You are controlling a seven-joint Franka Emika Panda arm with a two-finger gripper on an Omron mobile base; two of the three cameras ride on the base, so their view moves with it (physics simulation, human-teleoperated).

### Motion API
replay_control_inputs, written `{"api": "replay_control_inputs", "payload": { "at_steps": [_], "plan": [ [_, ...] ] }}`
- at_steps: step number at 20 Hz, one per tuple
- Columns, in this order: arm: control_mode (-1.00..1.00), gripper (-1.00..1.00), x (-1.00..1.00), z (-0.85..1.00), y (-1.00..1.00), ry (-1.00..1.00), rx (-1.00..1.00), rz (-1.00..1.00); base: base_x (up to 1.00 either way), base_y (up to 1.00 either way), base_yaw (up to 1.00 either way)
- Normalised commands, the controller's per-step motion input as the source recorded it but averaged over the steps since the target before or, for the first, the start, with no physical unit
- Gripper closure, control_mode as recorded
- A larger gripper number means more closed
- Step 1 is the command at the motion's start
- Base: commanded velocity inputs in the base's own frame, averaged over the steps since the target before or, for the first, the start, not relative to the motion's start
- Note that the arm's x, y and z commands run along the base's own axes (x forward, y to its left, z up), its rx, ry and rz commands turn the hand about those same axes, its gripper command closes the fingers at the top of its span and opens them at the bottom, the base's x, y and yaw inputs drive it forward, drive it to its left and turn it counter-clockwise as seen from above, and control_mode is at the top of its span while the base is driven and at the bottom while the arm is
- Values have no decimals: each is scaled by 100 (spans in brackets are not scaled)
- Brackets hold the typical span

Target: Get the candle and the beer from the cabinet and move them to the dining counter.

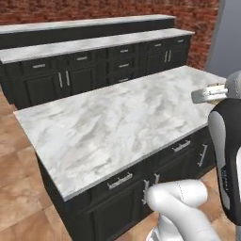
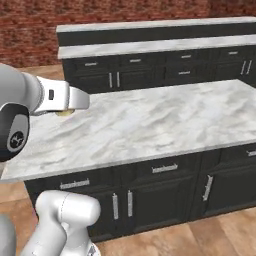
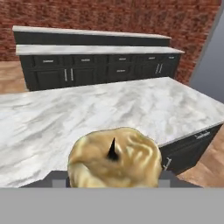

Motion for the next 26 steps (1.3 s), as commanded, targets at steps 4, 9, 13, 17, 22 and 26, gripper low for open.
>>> {"api": "replay_control_inputs", "payload": {
  "at_steps": [4, 9, 13, 17, 22, 26],
  "plan": [
    [100, 100, 0, 0, 0, 0, 0, 0, 0, 100, 65],
    [100, 100, 0, 0, 0, 0, 0, 0, 8, 100, 40],
    [100, 100, 0, 0, 0, 0, 0, 0, 39, 100, 17],
    [100, 100, 0, 0, 0, 0, 0, 0, 55, 100, 12],
    [100, 100, 0, 0, 0, 0, 0, 0, 92, 100, 5],
    [100, 100, 0, 0, 0, 0, 0, 0, 100, 100, 0]
  ]
}}
